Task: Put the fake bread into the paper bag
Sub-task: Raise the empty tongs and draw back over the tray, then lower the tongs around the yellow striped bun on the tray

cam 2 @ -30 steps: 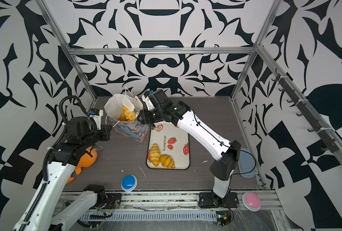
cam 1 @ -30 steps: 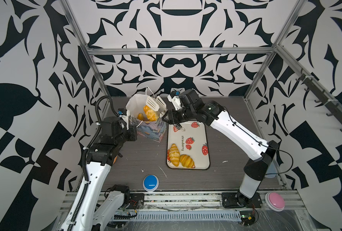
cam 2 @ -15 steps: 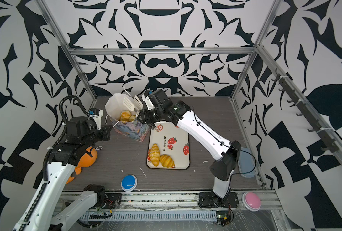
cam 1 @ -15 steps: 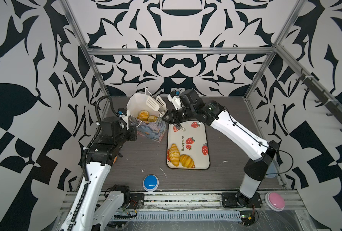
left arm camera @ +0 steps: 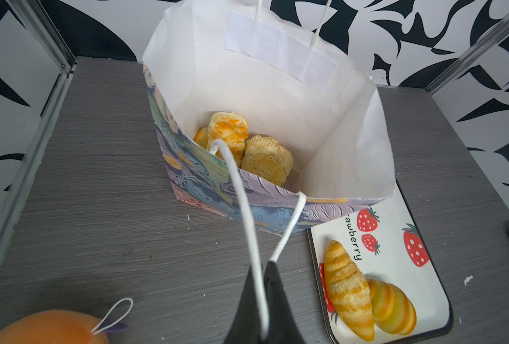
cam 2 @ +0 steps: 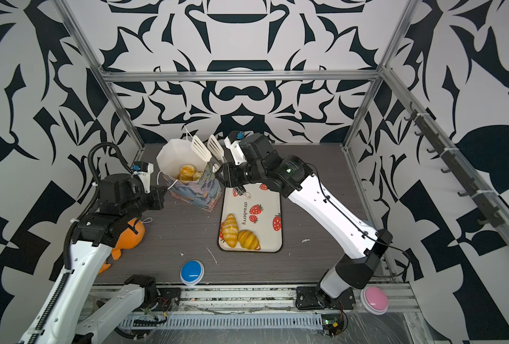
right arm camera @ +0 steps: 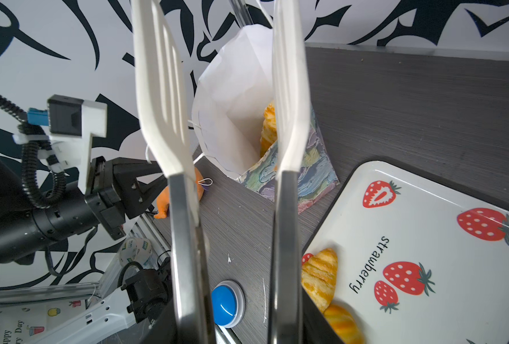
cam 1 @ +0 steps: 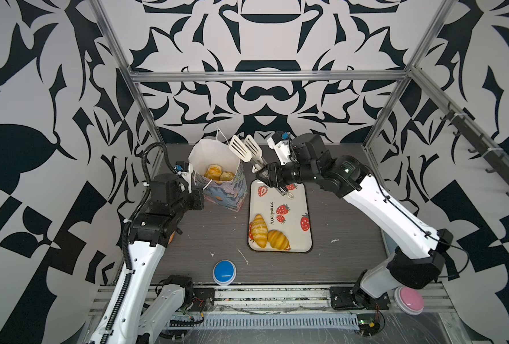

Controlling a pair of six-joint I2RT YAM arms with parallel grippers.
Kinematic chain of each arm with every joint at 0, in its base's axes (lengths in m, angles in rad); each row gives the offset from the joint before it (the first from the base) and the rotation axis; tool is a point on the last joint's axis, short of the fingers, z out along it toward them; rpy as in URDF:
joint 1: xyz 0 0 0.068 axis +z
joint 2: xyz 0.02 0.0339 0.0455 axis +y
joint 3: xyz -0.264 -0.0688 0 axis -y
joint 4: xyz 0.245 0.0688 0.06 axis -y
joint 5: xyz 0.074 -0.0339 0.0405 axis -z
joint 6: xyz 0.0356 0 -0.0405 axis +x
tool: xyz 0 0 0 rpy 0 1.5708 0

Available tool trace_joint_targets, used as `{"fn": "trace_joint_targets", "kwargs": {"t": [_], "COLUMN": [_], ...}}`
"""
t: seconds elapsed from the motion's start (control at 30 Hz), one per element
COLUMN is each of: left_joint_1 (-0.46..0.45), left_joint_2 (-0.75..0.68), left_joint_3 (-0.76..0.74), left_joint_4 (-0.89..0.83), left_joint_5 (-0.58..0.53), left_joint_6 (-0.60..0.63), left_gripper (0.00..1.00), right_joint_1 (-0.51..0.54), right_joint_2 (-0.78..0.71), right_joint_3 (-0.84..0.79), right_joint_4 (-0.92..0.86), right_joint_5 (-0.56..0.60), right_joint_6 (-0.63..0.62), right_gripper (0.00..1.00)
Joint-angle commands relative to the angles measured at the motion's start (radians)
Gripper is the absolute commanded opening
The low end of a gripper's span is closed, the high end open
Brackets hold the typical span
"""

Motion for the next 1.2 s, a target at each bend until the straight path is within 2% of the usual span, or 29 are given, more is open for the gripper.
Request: {"fn": "trace_joint_targets", "kwargs": {"t": [0.0,0.7,1.17], "left_joint_1": [-0.001,-0.002,-0.002], "left_joint_2": [-0.008,0.001,0.000], "left_joint_3": [-0.017,-0.015,-0.014], "left_joint_4": [-0.017,-0.016,-0.017], "left_joint_5": [0.002,-0.002,-0.012], "left_joint_6": [0.002,0.001,0.002], "left_gripper": [0.05,0.05,0.05], "right_joint_1": [0.004,-0.031,-0.031], "right_joint_2": [-0.048,-0.316,-0.412], "right_joint_3": [-0.043,-0.574,-0.801], "right_joint_4": [0.016,0.008,-0.042], "right_joint_5": [0.045,0.095,0.085], "right_joint_6": [-0.031,0.026,0.052], "right_gripper": [0.48,0.48,0.48]}}
